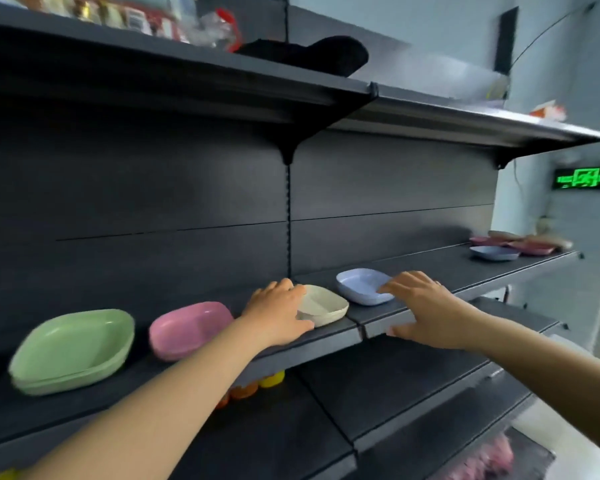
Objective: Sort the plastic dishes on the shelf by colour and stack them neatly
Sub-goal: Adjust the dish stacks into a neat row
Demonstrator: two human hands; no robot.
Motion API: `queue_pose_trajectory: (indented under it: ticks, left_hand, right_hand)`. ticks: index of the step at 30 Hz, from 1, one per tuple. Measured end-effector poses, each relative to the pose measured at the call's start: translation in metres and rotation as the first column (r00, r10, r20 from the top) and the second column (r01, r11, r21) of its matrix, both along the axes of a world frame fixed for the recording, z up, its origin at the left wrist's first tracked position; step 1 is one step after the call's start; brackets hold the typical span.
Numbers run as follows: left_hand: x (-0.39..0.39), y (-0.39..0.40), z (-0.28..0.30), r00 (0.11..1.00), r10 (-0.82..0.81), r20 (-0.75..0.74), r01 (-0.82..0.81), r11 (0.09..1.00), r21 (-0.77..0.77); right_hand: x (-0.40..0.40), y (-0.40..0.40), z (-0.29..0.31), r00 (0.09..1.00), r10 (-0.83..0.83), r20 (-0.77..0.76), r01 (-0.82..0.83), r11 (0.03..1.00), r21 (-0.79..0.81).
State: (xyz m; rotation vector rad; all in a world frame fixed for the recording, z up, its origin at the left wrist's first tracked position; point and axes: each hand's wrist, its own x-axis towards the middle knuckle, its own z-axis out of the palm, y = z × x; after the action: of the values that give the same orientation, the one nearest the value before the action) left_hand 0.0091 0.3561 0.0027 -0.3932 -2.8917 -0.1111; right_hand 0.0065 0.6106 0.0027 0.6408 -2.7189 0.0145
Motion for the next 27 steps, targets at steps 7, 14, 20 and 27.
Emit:
queue_pose_trajectory:
  ticks: [7,14,20,27]
  left_hand:
    - [-0.070,0.161,0.008,0.995,-0.086,0.044,0.083,0.994,0.065]
    - [-0.170,0.294,-0.003,0.978,-0.165,0.127,0.138,0.970,0.198]
    - [-0.286,0.413,-0.017,0.954,-0.228,0.197,0.147,0.923,0.355]
    - [-0.420,0.537,0.010,0.947,-0.265,0.182,0.176,0.902,0.395]
  right_hand:
    - [-0.040,0.147,0.001,0.994,-0.110,0.019,0.111,0.993,-0.034]
    - [-0.098,0.270,-0.014,0.976,-0.218,0.025,0.219,0.975,-0.031]
    - [-0.183,0.385,-0.020,0.967,-0.253,0.002,0.253,0.967,-0.013]
    - [-0.301,0.519,0.003,0.950,-0.311,-0.028,0.309,0.949,-0.055]
